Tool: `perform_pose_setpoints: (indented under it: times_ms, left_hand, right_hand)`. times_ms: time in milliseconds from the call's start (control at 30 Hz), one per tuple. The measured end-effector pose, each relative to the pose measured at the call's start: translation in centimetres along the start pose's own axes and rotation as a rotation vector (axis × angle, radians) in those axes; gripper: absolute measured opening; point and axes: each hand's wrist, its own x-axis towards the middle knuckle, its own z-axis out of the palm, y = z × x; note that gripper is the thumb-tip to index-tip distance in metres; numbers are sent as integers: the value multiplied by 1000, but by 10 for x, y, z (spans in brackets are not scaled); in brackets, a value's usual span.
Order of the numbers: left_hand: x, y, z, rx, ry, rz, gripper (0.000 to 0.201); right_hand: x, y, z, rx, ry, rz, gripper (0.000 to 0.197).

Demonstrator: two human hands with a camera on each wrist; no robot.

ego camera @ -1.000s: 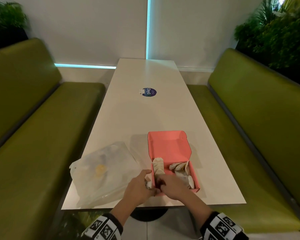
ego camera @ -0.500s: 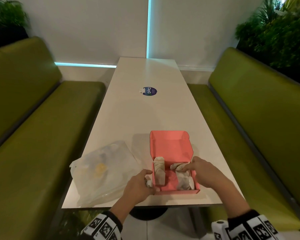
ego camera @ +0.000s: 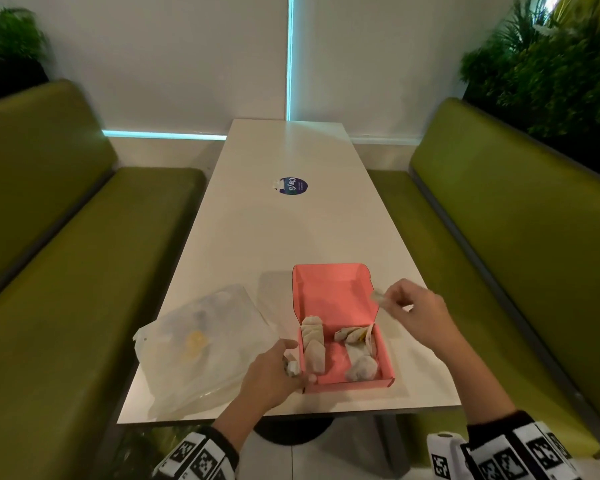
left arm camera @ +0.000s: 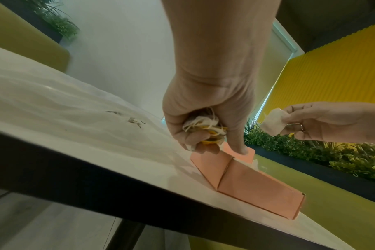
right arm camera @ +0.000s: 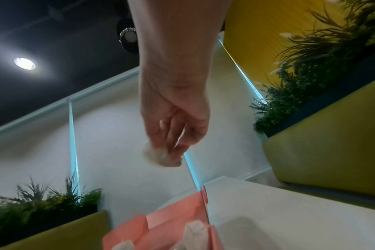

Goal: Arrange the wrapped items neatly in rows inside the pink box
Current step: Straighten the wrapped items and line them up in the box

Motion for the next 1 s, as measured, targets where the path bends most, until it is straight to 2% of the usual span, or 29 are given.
perform_pose_setpoints:
  times_ms: [67,100,133,233,267,333,533,600,700,767,833,933,1000]
  left_hand:
    - [-1,2,-1,-39,62,31,60]
    - [-1,4,-3,-56,92,56,53]
    - [-1,6,-5,-73,121,86,45]
    - [-2,14,-11,-155,199,208,27]
    - [-3,16,-12,-197,214,251,23]
    - [-6,22,-14,-264,222,313,20]
    - [-9,33,-15,-405,124,369,38]
    - [-8,36,-13,-402,116,370,30]
    - [-6,38,-11,-364,172,384,10]
    - [-6,37,-11,-365,197,393,7]
    - [-6,36,-11,-387,193,386,3]
    - [-7,34,-11,-392,175,372,10]
    - [-6,32,-10,-389,180,354,14]
  right_hand:
    - [-5,-6,3,-33,-381,35,17]
    - [-6,-6,6,-59,-465,41,19]
    - [-6,-5,9,-99,-431,34,20]
    - [-3,-7,15,-155,-121,19,16]
    - [-3,-10,18,-117,-94,29,16]
    - [-4,-13,22,-34,-137,46,19]
    - [-8,-20,29,123,-233,78,19]
    - [-9,-21,32,189,-279,98,18]
    - [-10,-24,36,287,-304,116,13]
    - [-11,-22,38,355,-304,121,16]
    - [-11,-19,41,321,-321,106,23]
    - [-14,-17,45,219,-345,88,6]
    - [-15,-15,49,230,-324,90,16]
